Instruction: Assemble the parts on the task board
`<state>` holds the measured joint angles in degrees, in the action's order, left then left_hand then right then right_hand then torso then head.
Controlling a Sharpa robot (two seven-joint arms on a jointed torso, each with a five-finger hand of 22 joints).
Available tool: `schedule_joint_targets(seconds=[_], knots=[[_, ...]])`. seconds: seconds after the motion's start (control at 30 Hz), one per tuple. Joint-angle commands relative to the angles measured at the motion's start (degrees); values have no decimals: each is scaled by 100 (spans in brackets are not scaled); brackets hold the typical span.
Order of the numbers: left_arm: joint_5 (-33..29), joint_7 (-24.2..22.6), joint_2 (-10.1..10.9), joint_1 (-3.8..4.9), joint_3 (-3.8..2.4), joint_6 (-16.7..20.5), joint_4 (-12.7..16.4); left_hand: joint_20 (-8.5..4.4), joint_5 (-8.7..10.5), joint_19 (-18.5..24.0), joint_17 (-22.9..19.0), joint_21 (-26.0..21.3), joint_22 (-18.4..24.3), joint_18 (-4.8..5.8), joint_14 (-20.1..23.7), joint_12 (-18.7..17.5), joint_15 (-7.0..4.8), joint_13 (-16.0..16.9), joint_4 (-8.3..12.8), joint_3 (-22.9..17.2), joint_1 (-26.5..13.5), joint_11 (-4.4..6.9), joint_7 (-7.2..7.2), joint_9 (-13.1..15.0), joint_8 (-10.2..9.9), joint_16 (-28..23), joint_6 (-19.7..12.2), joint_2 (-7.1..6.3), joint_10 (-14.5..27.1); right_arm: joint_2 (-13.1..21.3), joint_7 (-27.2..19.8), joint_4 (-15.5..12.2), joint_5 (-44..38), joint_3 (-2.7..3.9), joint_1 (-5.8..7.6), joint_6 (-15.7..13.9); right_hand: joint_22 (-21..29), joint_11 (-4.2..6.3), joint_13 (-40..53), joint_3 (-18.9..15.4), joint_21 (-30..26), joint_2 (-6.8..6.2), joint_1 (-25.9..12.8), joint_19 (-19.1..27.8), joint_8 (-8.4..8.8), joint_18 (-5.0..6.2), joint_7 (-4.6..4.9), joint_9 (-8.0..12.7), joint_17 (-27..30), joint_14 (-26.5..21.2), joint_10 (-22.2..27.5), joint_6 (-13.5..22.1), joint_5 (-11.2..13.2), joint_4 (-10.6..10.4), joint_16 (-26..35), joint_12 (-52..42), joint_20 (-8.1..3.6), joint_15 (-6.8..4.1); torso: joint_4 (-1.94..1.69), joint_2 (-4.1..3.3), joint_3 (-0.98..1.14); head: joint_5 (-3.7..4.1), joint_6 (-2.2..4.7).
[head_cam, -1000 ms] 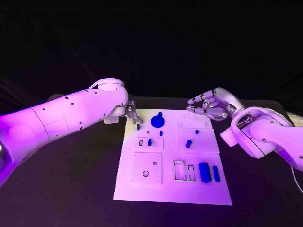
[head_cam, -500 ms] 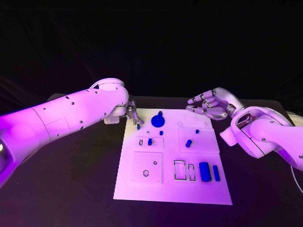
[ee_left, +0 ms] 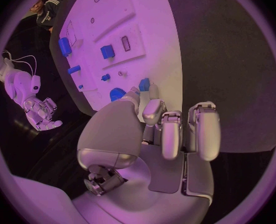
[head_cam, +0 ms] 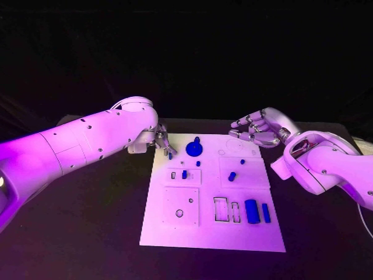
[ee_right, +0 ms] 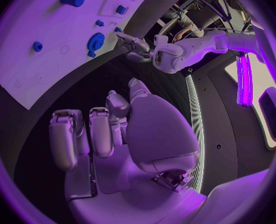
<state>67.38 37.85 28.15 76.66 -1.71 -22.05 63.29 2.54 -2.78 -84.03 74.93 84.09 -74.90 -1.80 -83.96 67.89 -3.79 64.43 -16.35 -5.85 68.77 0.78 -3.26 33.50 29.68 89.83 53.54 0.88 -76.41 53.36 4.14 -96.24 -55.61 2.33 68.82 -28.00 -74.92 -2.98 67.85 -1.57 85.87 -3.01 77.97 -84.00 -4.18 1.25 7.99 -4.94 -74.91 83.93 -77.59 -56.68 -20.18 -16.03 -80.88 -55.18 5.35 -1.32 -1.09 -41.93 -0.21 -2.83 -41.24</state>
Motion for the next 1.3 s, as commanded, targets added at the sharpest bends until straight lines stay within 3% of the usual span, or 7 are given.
schedule_joint_targets(seconds=[0.03, 0.53, 0.77, 0.93, 1.3], knots=[[-70, -6, -14, -1, -1, -136, 0, -28, -16, -188, 1507, 22, -846, -12, -604, 34, -39, 6, -1, -66, 67, 11, 9, 11, 33, 17, 36, -1, -52, -9, -51, -2, -24, 0, -4, 71, -769, 7, -4, -33, -35, 45, 8, -11, 4, 76, -2, -6, -215, 331, 41, -29, 4, -6, 36, 5, -18, 10, -1, 0, 1, -8, -3], [-117, -37, -30, -14, 11, -43, -7, -49, -17, -187, 1507, 15, -849, -13, -604, 21, -59, -8, 54, -396, 323, 33, 30, 43, 8, 17, 17, 43, -48, -19, -48, 4, -24, 0, -4, 74, -769, 8, -6, -36, -35, 50, 11, -11, 3, 77, -3, -6, -213, 331, 41, -31, 2, -5, 38, 6, -18, 10, 3, -4, -2, -13, -4], [-119, -64, -35, -18, 14, -8, 6, -72, -18, -185, 1507, 9, -853, -13, -604, 0, -83, -20, 337, -861, 779, 64, 61, 86, 5, 17, -17, 13, -36, -17, -43, 2, -24, 0, -4, 82, -769, 8, -6, -36, -35, 50, 11, -11, 3, 77, -3, -6, -213, 331, 41, -31, 2, -5, 38, 6, -18, 10, 9, -1, 3, -12, -26], [-121, -92, -29, -19, 14, -30, 13, -88, -20, -201, 1507, 29, -885, -5, -604, -13, -94, -23, 718, -1332, 1188, 76, 69, 164, 45, 17, -45, -52, -52, -18, -43, 1, -24, 0, -4, 90, -769, 8, -6, -36, -35, 50, 11, -11, 3, 77, -3, -6, -213, 331, 41, -31, 2, -5, 38, 6, -18, 10, 1, 1, 4, -7, -29], [-323, -213, 91, -42, 14, 466, 213, -62, -16, -221, 1507, 50, -926, 4, -604, 33, -60, 27, 905, -1981, 1043, 49, 40, 363, 155, 17, -91, -290, -141, -26, -51, 4, -24, 0, -4, 89, -771, 8, -1, -38, -34, 55, 13, -13, 3, 76, -3, -7, -217, 332, 38, -32, 1, -5, 36, -2, -18, 10, 1, 2, 6, -20, -30]])
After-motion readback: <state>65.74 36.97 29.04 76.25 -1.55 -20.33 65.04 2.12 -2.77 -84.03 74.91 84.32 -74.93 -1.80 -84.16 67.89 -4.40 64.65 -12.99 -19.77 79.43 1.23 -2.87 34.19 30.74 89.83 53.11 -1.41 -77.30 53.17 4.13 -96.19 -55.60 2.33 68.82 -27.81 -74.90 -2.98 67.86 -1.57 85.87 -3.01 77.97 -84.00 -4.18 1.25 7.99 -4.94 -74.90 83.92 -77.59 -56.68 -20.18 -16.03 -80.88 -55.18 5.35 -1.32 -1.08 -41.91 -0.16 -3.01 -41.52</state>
